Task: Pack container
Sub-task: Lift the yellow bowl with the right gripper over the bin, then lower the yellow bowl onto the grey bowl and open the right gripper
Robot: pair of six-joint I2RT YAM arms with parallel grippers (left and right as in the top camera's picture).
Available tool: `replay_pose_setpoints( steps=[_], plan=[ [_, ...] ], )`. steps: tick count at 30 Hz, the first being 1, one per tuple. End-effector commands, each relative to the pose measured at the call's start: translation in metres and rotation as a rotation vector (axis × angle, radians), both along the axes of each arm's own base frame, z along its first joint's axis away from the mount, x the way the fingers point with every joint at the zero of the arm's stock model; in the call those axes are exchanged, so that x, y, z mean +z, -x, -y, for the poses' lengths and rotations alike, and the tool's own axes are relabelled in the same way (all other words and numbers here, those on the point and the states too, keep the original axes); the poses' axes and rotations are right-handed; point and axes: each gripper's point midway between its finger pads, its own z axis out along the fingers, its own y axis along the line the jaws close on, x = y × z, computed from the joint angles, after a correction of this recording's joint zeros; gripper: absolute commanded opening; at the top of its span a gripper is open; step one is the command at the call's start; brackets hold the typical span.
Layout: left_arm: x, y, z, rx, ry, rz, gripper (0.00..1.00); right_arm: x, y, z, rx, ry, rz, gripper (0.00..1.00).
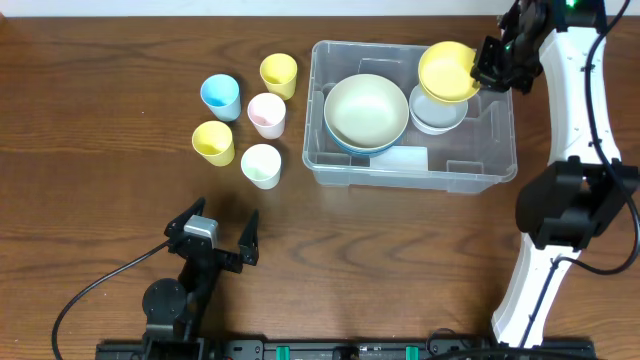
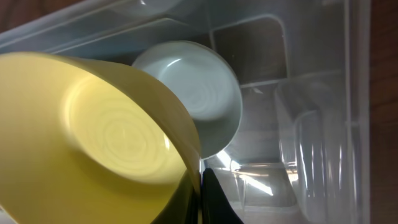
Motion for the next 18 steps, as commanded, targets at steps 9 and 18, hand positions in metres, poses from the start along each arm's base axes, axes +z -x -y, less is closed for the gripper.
replay_pose_setpoints(
  steps=[9,18],
  plan=[
    [-0.016,0.001,0.001,-0.013,-0.015,-0.042,0.98,-0.046,-0.005,0.007,-0.001,0.041,-0.088,0.01],
    [-0.016,0.001,0.001,-0.013,-0.015,-0.042,0.98,-0.053,-0.008,0.007,0.0,0.04,-0.089,0.08]
  ],
)
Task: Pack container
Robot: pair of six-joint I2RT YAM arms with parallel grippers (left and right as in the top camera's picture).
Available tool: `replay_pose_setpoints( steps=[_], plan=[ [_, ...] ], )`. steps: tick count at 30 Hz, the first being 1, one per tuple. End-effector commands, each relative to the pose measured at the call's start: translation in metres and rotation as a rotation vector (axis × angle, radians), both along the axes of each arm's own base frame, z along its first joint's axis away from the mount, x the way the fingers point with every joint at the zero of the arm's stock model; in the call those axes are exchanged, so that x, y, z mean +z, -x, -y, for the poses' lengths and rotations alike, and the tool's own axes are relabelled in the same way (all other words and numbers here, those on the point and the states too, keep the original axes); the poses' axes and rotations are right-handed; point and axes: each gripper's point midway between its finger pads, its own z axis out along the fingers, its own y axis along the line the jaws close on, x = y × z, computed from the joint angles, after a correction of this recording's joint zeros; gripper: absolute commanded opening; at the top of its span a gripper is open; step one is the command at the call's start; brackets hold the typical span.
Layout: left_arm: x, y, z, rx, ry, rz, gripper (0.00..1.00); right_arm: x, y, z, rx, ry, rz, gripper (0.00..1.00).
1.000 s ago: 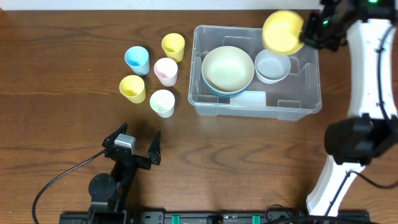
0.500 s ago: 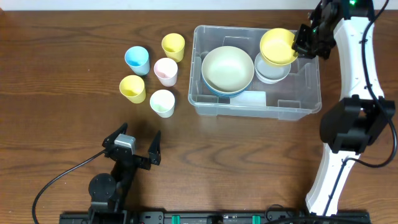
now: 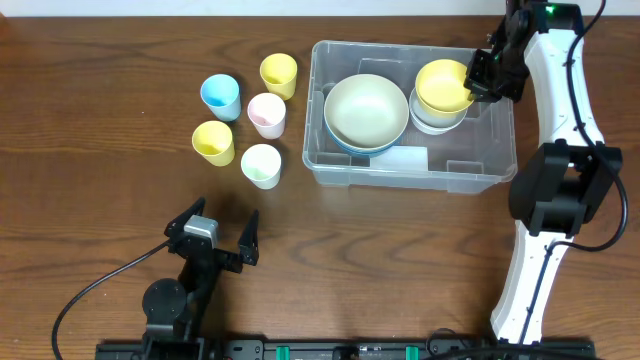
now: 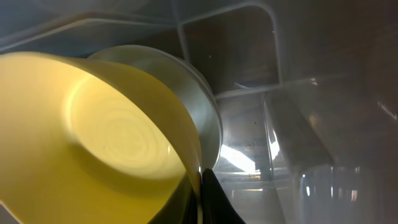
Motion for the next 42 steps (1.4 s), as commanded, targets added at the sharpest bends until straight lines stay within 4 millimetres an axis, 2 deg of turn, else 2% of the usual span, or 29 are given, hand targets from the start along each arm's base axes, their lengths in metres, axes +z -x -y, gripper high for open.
replay_pose_setpoints(
  steps=[1,2,3,4,6,8,11,14,18,20,23,26,30,31,34,38,40,42],
  plan=[
    [-0.016,0.001,0.001,-0.013,-0.014,-0.042,0.98,-0.002,-0.002,0.0,0.008,0.005,0.004,0.11],
    [-0.016,0.001,0.001,-0.013,-0.014,-0.042,0.98,-0.002,-0.002,0.0,0.008,0.005,0.005,0.15],
    [-0.016,0.001,0.001,-0.013,-0.014,-0.042,0.98,-0.002,-0.002,0.0,0.008,0.005,0.006,0.24],
    [-0.016,0.001,0.001,-0.013,-0.014,-0.042,0.98,-0.002,-0.002,0.0,0.008,0.003,0.006,0.39],
    [-0.016,0.001,0.001,-0.013,-0.014,-0.042,0.98,-0.002,-0.002,0.0,0.008,0.002,0.006,0.61],
    [-0.016,0.001,0.001,-0.013,-0.014,-0.042,0.98,-0.002,-0.002,-0.001,0.008,0.002,0.004,0.72],
    [-0.016,0.001,0.001,-0.013,-0.014,-0.042,0.98,0.0,-0.004,-0.006,0.019,-0.03,0.016,0.78],
    [-0.016,0.001,0.001,-0.013,-0.014,-0.042,0.98,0.015,-0.011,-0.025,0.09,-0.141,0.071,0.81],
    [-0.016,0.001,0.001,-0.013,-0.014,-0.042,0.98,0.063,-0.022,-0.052,0.162,-0.298,0.193,0.82],
    [-0.016,0.001,0.001,-0.013,-0.014,-0.042,0.98,0.09,-0.025,-0.05,0.162,-0.299,0.25,0.82],
    [-0.016,0.001,0.001,-0.013,-0.014,-0.042,0.98,0.132,-0.021,-0.035,0.128,-0.246,0.324,0.85],
    [-0.016,0.001,0.001,-0.013,-0.014,-0.042,0.98,0.175,-0.006,0.005,0.003,-0.136,0.385,0.89],
    [-0.016,0.001,0.001,-0.013,-0.014,-0.042,0.98,0.209,0.029,0.07,-0.209,-0.019,0.402,0.94],
    [-0.016,0.001,0.001,-0.013,-0.014,-0.042,0.98,0.217,0.034,0.08,-0.223,-0.018,0.42,0.98],
    [-0.016,0.001,0.001,-0.013,-0.014,-0.042,0.98,0.239,0.056,0.114,-0.324,-0.039,0.462,0.99],
    [-0.016,0.001,0.001,-0.013,-0.014,-0.042,0.98,0.248,0.088,0.14,-0.399,-0.028,0.451,0.99],
    [-0.016,0.001,0.001,-0.013,-0.014,-0.042,0.98,0.241,0.104,0.14,-0.386,-0.014,0.408,0.99],
    [-0.016,0.001,0.001,-0.013,-0.014,-0.042,0.98,0.225,0.129,0.139,-0.399,0.014,0.319,0.99]
  ],
)
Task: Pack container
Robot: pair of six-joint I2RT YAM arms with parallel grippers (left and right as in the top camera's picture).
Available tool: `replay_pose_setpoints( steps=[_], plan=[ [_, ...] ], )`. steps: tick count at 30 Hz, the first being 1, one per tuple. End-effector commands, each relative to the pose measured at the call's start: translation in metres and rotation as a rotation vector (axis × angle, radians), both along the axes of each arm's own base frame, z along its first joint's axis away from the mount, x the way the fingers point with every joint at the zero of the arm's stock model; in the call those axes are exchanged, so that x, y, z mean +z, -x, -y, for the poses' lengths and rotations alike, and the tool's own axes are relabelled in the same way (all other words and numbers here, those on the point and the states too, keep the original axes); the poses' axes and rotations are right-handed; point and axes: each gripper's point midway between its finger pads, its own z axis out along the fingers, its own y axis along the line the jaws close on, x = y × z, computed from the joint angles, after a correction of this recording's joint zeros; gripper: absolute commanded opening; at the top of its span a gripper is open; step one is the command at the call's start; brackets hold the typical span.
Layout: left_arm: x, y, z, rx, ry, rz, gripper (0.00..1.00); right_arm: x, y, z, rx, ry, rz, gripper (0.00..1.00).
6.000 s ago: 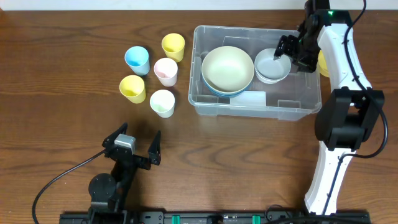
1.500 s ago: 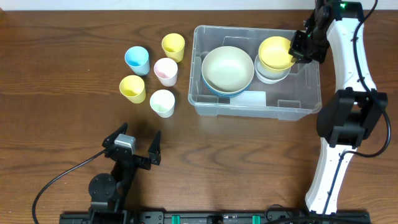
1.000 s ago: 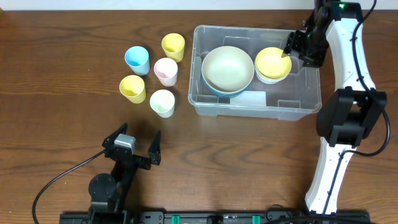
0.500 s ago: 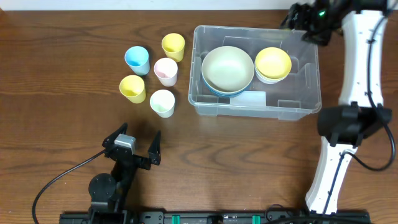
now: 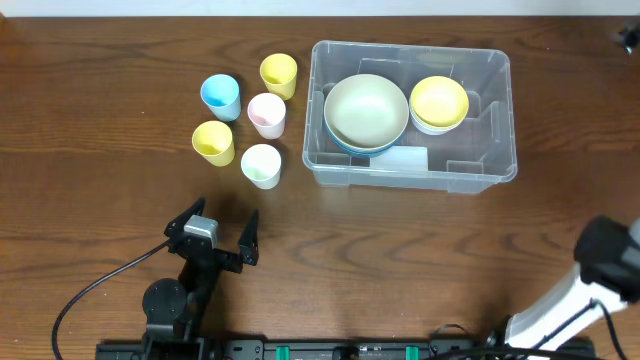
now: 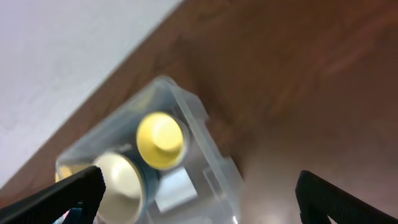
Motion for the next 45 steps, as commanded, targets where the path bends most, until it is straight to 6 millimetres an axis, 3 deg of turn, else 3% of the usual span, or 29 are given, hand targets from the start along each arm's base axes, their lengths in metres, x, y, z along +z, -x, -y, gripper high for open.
replay_pose_setpoints(
  steps=[1,5,14,19,25,39,45],
  plan=[
    [-0.016,0.001,0.001,-0.013,-0.015,-0.042,0.98,-0.024,0.038,-0.008,-0.001,0.009,-0.136,0.99],
    [-0.016,0.001,0.001,-0.013,-0.015,-0.042,0.98,-0.068,0.085,-0.004,-0.091,0.032,-0.319,0.99],
    [-0.016,0.001,0.001,-0.013,-0.015,-0.042,0.98,-0.168,0.137,0.019,-0.304,-0.211,-0.371,0.99],
    [-0.016,0.001,0.001,-0.013,-0.015,-0.042,0.98,-0.205,0.164,0.033,-0.399,-0.269,-0.416,0.99],
    [-0.016,0.001,0.001,-0.013,-0.015,-0.042,0.98,-0.213,0.175,0.045,-0.493,-0.299,-0.414,0.99],
    [-0.015,0.001,0.002,-0.009,0.03,-0.053,0.98,-0.213,0.176,0.045,-0.533,-0.317,-0.418,0.99],
    [0.022,0.01,0.018,-0.11,0.097,-0.003,0.98,-0.213,0.176,0.045,-0.533,-0.317,-0.418,0.99]
  ],
)
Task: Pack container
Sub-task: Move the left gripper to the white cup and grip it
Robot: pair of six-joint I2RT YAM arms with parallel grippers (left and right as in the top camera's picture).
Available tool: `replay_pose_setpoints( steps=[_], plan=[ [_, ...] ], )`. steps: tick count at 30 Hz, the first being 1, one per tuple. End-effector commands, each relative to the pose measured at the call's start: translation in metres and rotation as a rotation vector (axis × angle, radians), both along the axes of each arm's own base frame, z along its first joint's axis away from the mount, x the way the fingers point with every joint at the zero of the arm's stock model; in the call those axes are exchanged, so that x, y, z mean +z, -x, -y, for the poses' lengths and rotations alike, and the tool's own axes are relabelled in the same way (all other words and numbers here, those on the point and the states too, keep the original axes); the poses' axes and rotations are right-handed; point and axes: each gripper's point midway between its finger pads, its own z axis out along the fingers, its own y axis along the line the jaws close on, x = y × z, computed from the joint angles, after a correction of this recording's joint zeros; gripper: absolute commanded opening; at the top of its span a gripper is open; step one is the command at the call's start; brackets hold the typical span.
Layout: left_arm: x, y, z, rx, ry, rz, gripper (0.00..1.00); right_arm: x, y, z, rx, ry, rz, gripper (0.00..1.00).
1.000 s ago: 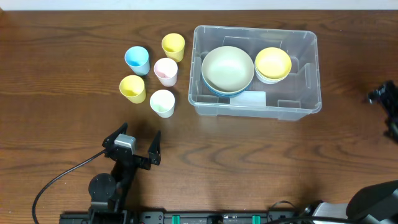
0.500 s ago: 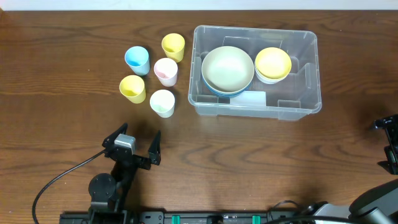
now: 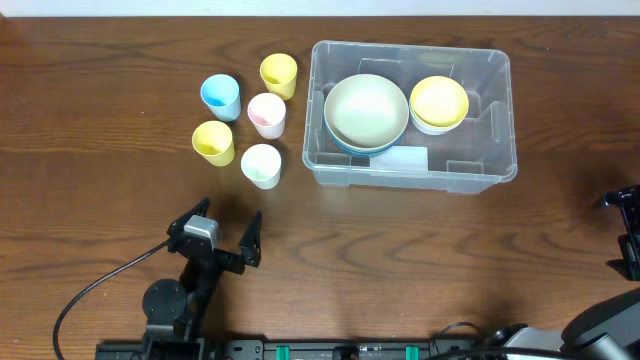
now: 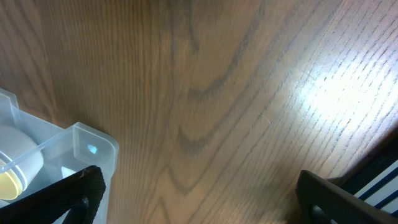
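Observation:
The clear plastic container (image 3: 480,165) holds a large cream bowl (image 3: 366,108) on a blue bowl, and a yellow bowl (image 3: 440,100) nested in a white bowl. In the right wrist view only its corner (image 4: 84,146) and the yellow bowl's edge (image 4: 9,184) show. To its left, several cups stand on the table: blue (image 3: 220,95), yellow (image 3: 279,73), pink (image 3: 267,113), yellow (image 3: 213,142) and pale (image 3: 261,165). My right gripper (image 3: 620,232) (image 4: 198,198) is open and empty, low over bare wood right of the container. My left gripper (image 3: 220,240) rests open at the front left.
A dark wooden table (image 3: 420,270) carries everything. The left arm's base and cable (image 3: 100,290) lie at the front left. A white slab (image 3: 405,158) lies on the container's floor in front of the bowls.
My right gripper was high up, seeing the whole container from afar. Now it is low over the wood at the table's right edge, still open. Bowls and cups have not moved.
My right gripper was shut on the yellow bowl above the white bowl in the container. Then the bowl was down on the white bowl. Then it sat nested there, let go, with the gripper open and far off. Now the gripper is low beside the container.

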Motion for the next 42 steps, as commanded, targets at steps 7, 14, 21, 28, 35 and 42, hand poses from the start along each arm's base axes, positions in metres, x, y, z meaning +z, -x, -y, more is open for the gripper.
replay_pose_setpoints(
  steps=[7,14,21,28,35,42],
  plan=[
    [0.08,-0.002,0.002,-0.017,-0.025,-0.169,0.98,0.005,0.0,-0.001,-0.022,0.003,0.017,0.99],
    [0.121,-0.026,0.038,-0.263,-0.091,-0.415,0.98,0.005,0.001,-0.001,-0.022,0.003,0.017,0.99],
    [0.099,-0.047,0.002,-0.016,-0.106,-0.924,0.98,0.005,0.0,-0.001,-0.022,0.003,0.018,0.99],
    [0.053,-0.048,0.013,-0.016,-0.039,-1.191,0.98,0.005,0.001,-0.001,-0.022,0.003,0.017,0.99],
    [-0.002,-0.048,-0.027,0.398,-0.026,-1.463,0.98,0.005,0.001,-0.001,-0.022,0.003,0.017,0.99],
    [-0.035,-0.064,-0.023,0.449,0.01,-1.544,0.98,0.005,0.001,-0.001,-0.022,0.003,0.017,0.99]
  ],
)
